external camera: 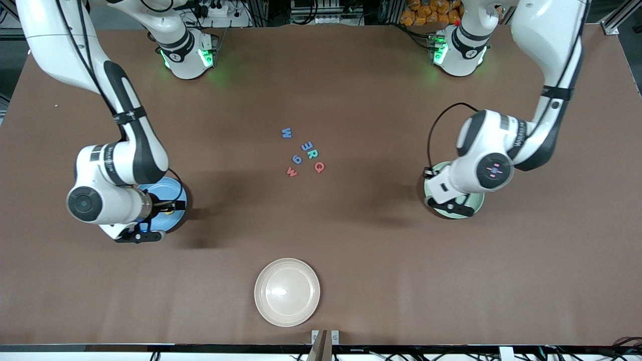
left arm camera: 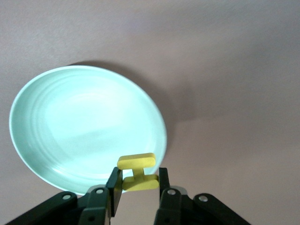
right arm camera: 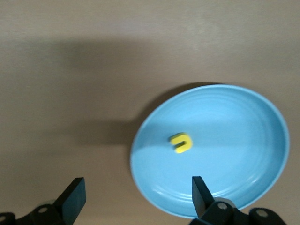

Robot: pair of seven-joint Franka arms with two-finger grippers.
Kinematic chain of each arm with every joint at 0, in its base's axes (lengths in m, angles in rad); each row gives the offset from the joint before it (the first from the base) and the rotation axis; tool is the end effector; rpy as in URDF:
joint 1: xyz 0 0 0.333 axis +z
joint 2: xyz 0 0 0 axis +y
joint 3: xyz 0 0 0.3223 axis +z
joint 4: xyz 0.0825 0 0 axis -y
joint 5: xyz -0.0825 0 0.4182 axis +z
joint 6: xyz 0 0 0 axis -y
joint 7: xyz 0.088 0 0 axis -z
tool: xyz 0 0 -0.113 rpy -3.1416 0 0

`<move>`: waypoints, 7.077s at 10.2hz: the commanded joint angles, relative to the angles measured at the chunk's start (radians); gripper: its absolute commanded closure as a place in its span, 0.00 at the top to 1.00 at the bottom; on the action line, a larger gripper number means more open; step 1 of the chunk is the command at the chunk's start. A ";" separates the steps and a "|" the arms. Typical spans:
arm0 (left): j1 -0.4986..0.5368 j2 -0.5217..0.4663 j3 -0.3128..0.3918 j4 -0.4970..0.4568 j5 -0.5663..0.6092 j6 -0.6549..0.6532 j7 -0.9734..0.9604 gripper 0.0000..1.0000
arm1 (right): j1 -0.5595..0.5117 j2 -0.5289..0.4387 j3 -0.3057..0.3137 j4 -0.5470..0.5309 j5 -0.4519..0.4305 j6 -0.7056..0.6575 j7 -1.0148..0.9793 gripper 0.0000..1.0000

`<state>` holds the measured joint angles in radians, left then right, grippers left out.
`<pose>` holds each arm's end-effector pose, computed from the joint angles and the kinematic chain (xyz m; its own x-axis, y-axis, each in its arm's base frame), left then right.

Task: Sort upper and lower case letters into plates
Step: 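Drop the u with the right gripper while the left gripper carries H, then release the H with the left gripper while the right gripper reaches letters, then grasp the pink m with the right gripper while the left gripper reaches letters, then drop the m with the right gripper while the left gripper grasps R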

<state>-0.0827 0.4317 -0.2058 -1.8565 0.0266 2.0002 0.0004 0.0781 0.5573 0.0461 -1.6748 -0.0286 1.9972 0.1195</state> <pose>0.6078 -0.1738 0.2504 0.9168 -0.2902 -0.2744 -0.2833 -0.9568 0.0655 0.6758 0.0799 0.2411 0.9730 0.0121 -0.2306 0.0185 -0.9995 0.0259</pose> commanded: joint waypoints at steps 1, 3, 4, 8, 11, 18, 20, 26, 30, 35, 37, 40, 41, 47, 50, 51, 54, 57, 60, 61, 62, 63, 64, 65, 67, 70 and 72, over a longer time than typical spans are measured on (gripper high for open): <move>0.038 0.001 -0.014 -0.113 0.019 0.125 0.050 0.13 | 0.069 -0.017 0.023 -0.005 0.006 -0.009 0.057 1.00; 0.066 -0.004 -0.014 -0.185 0.021 0.219 0.102 0.16 | 0.139 -0.017 0.052 0.004 0.007 0.006 0.068 1.00; 0.073 -0.002 -0.014 -0.191 0.032 0.233 0.107 0.33 | 0.175 -0.020 0.052 0.003 0.007 0.027 0.066 1.00; 0.067 -0.002 -0.015 -0.185 0.032 0.232 0.086 0.92 | 0.368 -0.022 0.052 -0.003 0.004 0.119 0.051 1.00; 0.048 -0.013 -0.052 -0.173 0.032 0.215 -0.073 0.96 | 0.454 0.001 0.051 -0.060 -0.007 0.210 0.042 1.00; 0.040 -0.016 -0.147 -0.116 0.024 0.173 -0.379 1.00 | 0.541 0.035 0.047 -0.226 -0.011 0.466 0.086 1.00; 0.038 -0.014 -0.147 -0.116 0.024 0.173 -0.381 1.00 | 0.549 0.053 0.044 -0.226 -0.013 0.489 0.098 1.00; 0.026 -0.014 -0.147 -0.116 0.024 0.173 -0.399 1.00 | 0.549 0.078 0.037 -0.233 -0.014 0.523 0.101 1.00; -0.041 0.001 -0.149 -0.064 0.019 0.173 -0.532 1.00 | 0.554 0.059 0.037 -0.249 -0.016 0.511 0.118 1.00; -0.141 0.036 -0.147 0.011 0.021 0.173 -0.715 1.00 | 0.565 0.046 0.031 -0.250 -0.031 0.489 0.138 1.00; -0.149 0.042 -0.147 0.025 0.018 0.173 -0.717 1.00 | 0.565 0.041 0.029 -0.252 -0.048 0.491 0.150 1.00; -0.155 0.048 -0.147 0.033 0.018 0.173 -0.732 1.00 | 0.565 0.042 0.031 -0.250 -0.050 0.494 0.172 0.00; -0.155 0.048 -0.147 0.033 0.018 0.173 -0.732 1.00 | 0.565 0.039 0.031 -0.250 -0.050 0.494 0.172 0.00; -0.196 0.067 -0.147 0.059 0.018 0.175 -0.819 1.00 | 0.549 -0.022 -0.043 -0.247 -0.050 0.485 0.177 0.00; -0.294 0.131 -0.146 0.143 0.029 0.177 -1.018 1.00 | 0.542 -0.046 -0.171 -0.243 -0.050 0.474 0.167 0.00; -0.323 0.159 -0.145 0.166 0.030 0.178 -1.086 1.00 | 0.540 -0.040 -0.230 -0.244 -0.050 0.470 0.146 0.00; -0.425 0.223 -0.133 0.192 0.032 0.218 -1.268 1.00 | 0.468 -0.034 -0.328 -0.243 -0.050 0.463 -0.041 0.00; -0.555 0.269 -0.100 0.197 0.123 0.276 -1.507 1.00 | 0.350 -0.046 -0.371 -0.241 -0.050 0.431 -0.238 0.00; -0.646 0.309 -0.057 0.238 0.157 0.276 -1.613 1.00 | 0.289 -0.045 -0.425 -0.243 -0.047 0.333 -0.394 0.00; -0.663 0.324 -0.038 0.253 0.160 0.278 -1.613 1.00 | 0.267 -0.043 -0.423 -0.247 -0.042 0.312 -0.403 0.02; -0.667 0.344 -0.035 0.273 0.167 0.276 -1.611 1.00 | 0.261 -0.037 -0.423 -0.247 -0.036 0.298 -0.391 0.41; -0.669 0.363 -0.035 0.280 0.185 0.278 -1.614 1.00 | 0.261 -0.037 -0.423 -0.247 -0.034 0.295 -0.391 0.99; -0.683 0.369 -0.026 0.283 0.196 0.278 -1.617 1.00 | 0.261 -0.037 -0.422 -0.247 -0.033 0.290 -0.397 1.00; -0.701 0.369 -0.014 0.286 0.194 0.278 -1.617 1.00 | 0.262 -0.039 -0.422 -0.244 -0.033 0.290 -0.394 1.00; -0.703 0.374 -0.011 0.295 0.196 0.278 -1.636 1.00 | 0.265 -0.042 -0.420 -0.243 -0.031 0.288 -0.390 1.00; -0.704 0.375 -0.011 0.300 0.196 0.278 -1.634 0.77 | 0.270 -0.043 -0.419 -0.243 -0.031 0.287 -0.388 1.00; -0.704 0.375 -0.011 0.300 0.196 0.278 -1.629 0.69 | 0.270 -0.045 -0.419 -0.241 -0.031 0.279 -0.388 1.00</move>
<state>-0.7727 0.7924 -0.2265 -1.5812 0.1902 2.2798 -1.5998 0.3492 0.5348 -0.3774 -1.9070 -0.0630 2.2923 -0.2651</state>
